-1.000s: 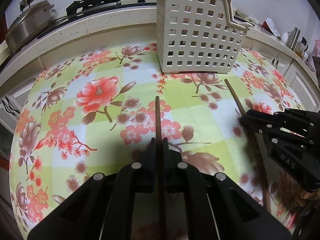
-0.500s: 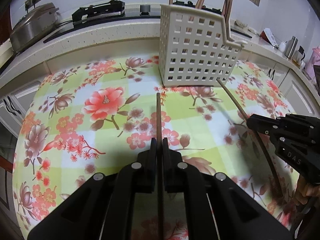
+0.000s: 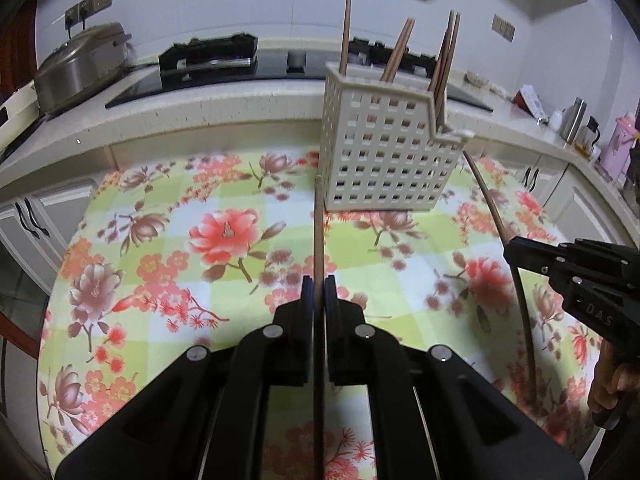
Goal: Organize utensils
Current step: 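Lift both brown chopsticks upright and carry them above the white caddy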
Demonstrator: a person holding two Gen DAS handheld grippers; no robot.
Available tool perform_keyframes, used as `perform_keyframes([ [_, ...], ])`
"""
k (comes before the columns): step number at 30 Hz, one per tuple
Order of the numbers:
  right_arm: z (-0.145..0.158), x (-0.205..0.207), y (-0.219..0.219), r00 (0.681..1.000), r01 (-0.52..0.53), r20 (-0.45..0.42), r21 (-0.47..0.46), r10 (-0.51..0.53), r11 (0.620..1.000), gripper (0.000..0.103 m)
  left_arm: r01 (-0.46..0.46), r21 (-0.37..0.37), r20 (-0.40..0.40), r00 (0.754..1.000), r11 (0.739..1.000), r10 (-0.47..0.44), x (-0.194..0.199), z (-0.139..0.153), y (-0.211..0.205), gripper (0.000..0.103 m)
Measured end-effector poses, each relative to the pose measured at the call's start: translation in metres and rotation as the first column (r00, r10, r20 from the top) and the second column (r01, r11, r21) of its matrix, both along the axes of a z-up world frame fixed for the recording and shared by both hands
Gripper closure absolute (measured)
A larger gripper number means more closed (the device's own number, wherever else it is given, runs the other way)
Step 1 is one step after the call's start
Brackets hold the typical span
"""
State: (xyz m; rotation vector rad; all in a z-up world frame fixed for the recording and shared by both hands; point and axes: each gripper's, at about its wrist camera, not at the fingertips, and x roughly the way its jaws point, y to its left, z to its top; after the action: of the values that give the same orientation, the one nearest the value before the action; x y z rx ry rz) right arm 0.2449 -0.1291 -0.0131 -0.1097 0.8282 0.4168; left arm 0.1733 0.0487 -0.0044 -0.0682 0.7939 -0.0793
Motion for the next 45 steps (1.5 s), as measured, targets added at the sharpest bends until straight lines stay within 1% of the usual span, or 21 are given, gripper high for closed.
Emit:
perform_keyframes([
  [6,0.016,-0.008,-0.01,0.999,0.01,0.035,0.021,-0.011,1.0,0.095,-0.002,-0.019,0.05,0.999,1.0,0.003,-0.011,0.022,0.002,0.097],
  [23,0.048,-0.028,-0.035,0.994,0.041,0.102,0.076,-0.049,0.996,0.095,-0.003,-0.022,0.139,0.99,1.0,0.006,-0.035,0.059,-0.007,0.098],
  [28,0.052,-0.03,-0.04,0.993,0.048,0.107,0.082,-0.056,0.995,0.095,-0.011,-0.022,0.161,0.987,1.0,0.014,-0.039,0.067,-0.007,0.098],
  [34,0.051,-0.03,-0.04,0.993,0.049,0.1,0.086,-0.058,0.995,0.095,-0.014,-0.02,0.169,0.985,1.0,0.017,-0.038,0.073,-0.006,0.098],
  [39,0.057,-0.027,-0.04,0.992,0.049,0.108,0.085,-0.059,0.995,0.095,-0.002,-0.023,0.19,0.982,1.0,0.006,-0.033,0.084,-0.005,0.098],
  [42,0.066,-0.02,-0.041,0.992,0.046,0.109,0.097,-0.057,0.994,0.095,0.013,-0.027,0.208,0.978,1.0,-0.007,-0.025,0.096,-0.006,0.098],
  [45,0.083,-0.011,-0.041,0.988,0.043,0.141,0.093,-0.056,0.995,0.095,0.024,-0.009,0.244,0.97,1.0,-0.022,-0.016,0.115,-0.009,0.098],
])
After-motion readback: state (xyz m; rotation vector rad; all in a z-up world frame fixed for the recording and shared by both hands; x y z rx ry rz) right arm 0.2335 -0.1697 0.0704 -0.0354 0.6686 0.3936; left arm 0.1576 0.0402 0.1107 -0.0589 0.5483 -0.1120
